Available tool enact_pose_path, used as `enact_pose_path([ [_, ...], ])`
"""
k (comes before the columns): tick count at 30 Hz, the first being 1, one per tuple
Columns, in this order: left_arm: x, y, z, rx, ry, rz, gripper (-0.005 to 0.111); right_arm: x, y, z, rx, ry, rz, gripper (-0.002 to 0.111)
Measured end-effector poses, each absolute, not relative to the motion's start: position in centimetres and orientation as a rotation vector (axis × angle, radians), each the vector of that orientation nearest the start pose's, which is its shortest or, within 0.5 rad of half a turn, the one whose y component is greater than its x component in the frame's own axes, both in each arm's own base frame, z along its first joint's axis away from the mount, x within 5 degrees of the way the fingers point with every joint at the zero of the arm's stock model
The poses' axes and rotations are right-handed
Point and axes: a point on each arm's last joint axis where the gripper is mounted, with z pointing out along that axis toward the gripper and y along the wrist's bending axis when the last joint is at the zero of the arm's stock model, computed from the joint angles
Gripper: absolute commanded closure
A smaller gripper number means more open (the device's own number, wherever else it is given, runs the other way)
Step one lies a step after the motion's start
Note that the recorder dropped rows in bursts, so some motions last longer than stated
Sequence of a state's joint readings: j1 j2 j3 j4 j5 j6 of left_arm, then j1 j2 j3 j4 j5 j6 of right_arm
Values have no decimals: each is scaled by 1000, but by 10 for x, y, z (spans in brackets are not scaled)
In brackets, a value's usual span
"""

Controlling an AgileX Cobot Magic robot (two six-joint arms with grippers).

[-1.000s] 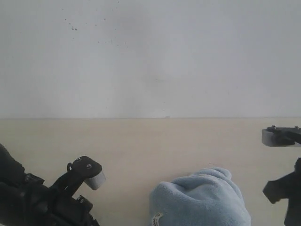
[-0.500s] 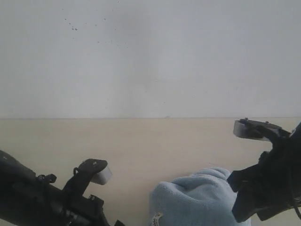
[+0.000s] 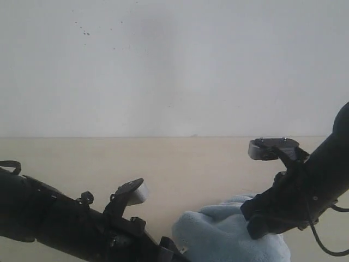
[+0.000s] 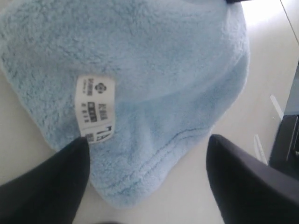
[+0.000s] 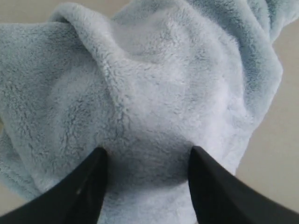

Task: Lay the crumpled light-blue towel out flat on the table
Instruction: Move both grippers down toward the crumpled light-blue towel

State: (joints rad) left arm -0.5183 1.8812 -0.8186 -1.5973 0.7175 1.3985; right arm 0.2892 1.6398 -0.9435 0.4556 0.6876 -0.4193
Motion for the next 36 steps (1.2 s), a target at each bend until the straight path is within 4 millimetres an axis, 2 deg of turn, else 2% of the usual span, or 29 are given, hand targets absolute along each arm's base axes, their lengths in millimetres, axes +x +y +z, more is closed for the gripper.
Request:
enact_pose_path([
  [6, 254, -214, 130, 702, 2477, -1190, 40, 289, 116, 177, -607, 2776, 492, 60],
  [8, 254, -214, 129, 700, 2479, -1185, 40, 290, 116, 175, -609, 2776, 495, 77],
  [10, 255, -213, 129, 697, 2481, -1174, 40, 290, 116, 174, -612, 2777, 495, 102],
  [11, 255, -213, 129, 696, 2482, -1169, 40, 290, 116, 174, -613, 2776, 496, 108],
  [17, 260, -209, 126, 667, 2496, -1098, 40, 291, 116, 174, -596, 2776, 486, 108],
  [22, 271, -197, 120, 646, 2504, -880, 40, 296, 110, 183, -510, 2729, 445, 108],
  [23, 275, -195, 119, 693, 2479, -813, 40, 298, 101, 185, -461, 2726, 438, 108],
  [25, 282, -200, 126, 782, 2402, -791, 40, 302, 85, 186, -374, 2741, 433, 108],
  [26, 287, -205, 134, 841, 2337, -813, 40, 304, 75, 186, -319, 2753, 432, 108],
  [28, 292, -213, 141, 898, 2275, -873, 40, 304, 69, 185, -294, 2772, 438, 108],
  [30, 290, -219, 134, 939, 2267, -971, 40, 302, 69, 185, -309, 2787, 448, 107],
  [32, 285, -223, 123, 965, 2278, -1074, 40, 302, 69, 185, -351, 2786, 445, 92],
  [33, 285, -224, 122, 964, 2277, -1093, 40, 301, 69, 185, -361, 2787, 445, 75],
  [34, 284, -225, 123, 953, 2277, -1123, 40, 301, 68, 184, -378, 2789, 444, 63],
  [36, 284, -226, 126, 904, 2294, -1154, 40, 300, 67, 188, -385, 2778, 440, 53],
])
